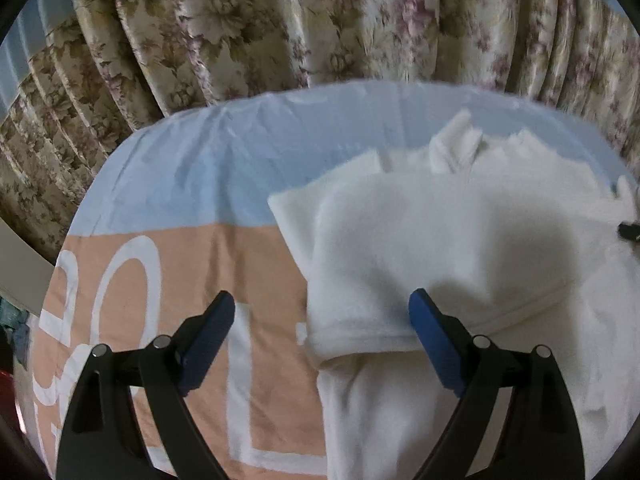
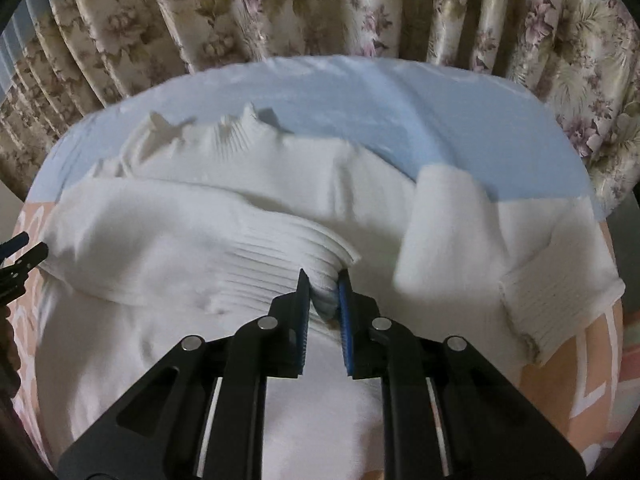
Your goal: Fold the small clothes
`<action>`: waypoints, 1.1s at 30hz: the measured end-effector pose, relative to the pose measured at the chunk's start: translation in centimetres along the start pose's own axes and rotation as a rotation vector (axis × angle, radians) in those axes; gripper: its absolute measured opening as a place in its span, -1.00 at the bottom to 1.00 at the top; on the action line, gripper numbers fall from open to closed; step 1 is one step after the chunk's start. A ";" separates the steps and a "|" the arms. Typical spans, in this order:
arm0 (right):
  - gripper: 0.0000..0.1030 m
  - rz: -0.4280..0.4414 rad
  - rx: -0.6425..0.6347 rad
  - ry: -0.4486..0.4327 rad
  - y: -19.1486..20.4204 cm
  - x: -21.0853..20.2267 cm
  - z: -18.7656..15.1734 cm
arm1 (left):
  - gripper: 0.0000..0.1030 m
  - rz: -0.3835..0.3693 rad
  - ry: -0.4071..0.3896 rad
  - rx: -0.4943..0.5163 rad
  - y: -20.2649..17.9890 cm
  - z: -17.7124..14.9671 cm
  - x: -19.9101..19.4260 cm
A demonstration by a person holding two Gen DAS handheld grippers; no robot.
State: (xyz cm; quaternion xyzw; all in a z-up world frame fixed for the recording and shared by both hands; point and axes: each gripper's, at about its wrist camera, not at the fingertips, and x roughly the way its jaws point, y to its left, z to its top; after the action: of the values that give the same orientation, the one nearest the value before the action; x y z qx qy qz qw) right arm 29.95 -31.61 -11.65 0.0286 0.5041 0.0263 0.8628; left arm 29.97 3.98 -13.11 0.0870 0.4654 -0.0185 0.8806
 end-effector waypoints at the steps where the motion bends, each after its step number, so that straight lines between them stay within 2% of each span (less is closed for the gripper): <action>1: -0.53 -0.012 0.012 0.002 -0.3 0.0 0.0 | 0.73 0.014 0.014 0.007 -0.2 -0.1 0.5; 2: -0.41 -0.017 0.017 -0.006 -0.5 -0.2 -0.1 | 0.73 0.021 0.027 0.011 -0.2 -0.2 0.9; 4: -0.36 -0.005 0.017 -0.031 -0.9 -1.0 -0.3 | 0.73 0.017 0.023 0.006 -0.1 -0.4 0.8; 6: -0.31 -0.020 0.010 -0.083 -0.9 -2.6 -0.8 | 0.73 -0.013 -0.026 -0.010 0.2 -0.3 -0.7; 10: -0.30 0.031 -0.019 -0.126 1.0 -3.7 -1.9 | 0.73 -0.082 -0.099 -0.003 -0.9 0.4 -3.0; 14: -0.30 0.033 -0.059 -0.101 3.3 -2.0 -2.4 | 0.73 -0.084 -0.073 0.063 -3.4 0.7 -2.0; 19: -0.30 0.036 -0.079 -0.055 3.1 -0.6 -3.2 | 0.73 -0.071 0.008 0.083 -4.3 0.0 0.3; 20: -0.26 0.045 -0.091 -0.061 3.1 -0.9 -3.3 | 0.73 -0.066 0.008 0.089 -4.4 -0.2 0.4; 21: -0.12 0.064 -0.095 -0.069 3.0 -1.2 -3.3 | 0.73 -0.066 0.003 0.091 -4.4 -0.2 0.4; 23: 0.05 0.083 -0.080 -0.125 2.0 -3.0 -3.1 | 0.73 -0.066 -0.002 0.082 -4.2 -0.2 0.0; 27: 0.12 0.027 -0.024 -0.208 -1.6 -6.1 -2.7 | 0.73 -0.093 -0.019 0.051 -4.2 -0.1 -1.4; 30: 0.13 -0.061 0.021 -0.215 -5.1 -6.7 -3.1 | 0.74 -0.117 -0.038 0.039 -4.8 0.0 -2.6; 33: 0.13 -0.114 0.057 -0.194 -7.9 -6.3 -4.1 | 0.84 -0.117 -0.053 0.043 -5.7 -0.1 -3.5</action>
State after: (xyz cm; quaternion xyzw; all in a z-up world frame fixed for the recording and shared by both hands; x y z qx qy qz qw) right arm 23.43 -39.90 -8.76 0.0268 0.4195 -0.0401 0.9065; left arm 27.24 -1.80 -11.02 0.0781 0.4458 -0.0824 0.8879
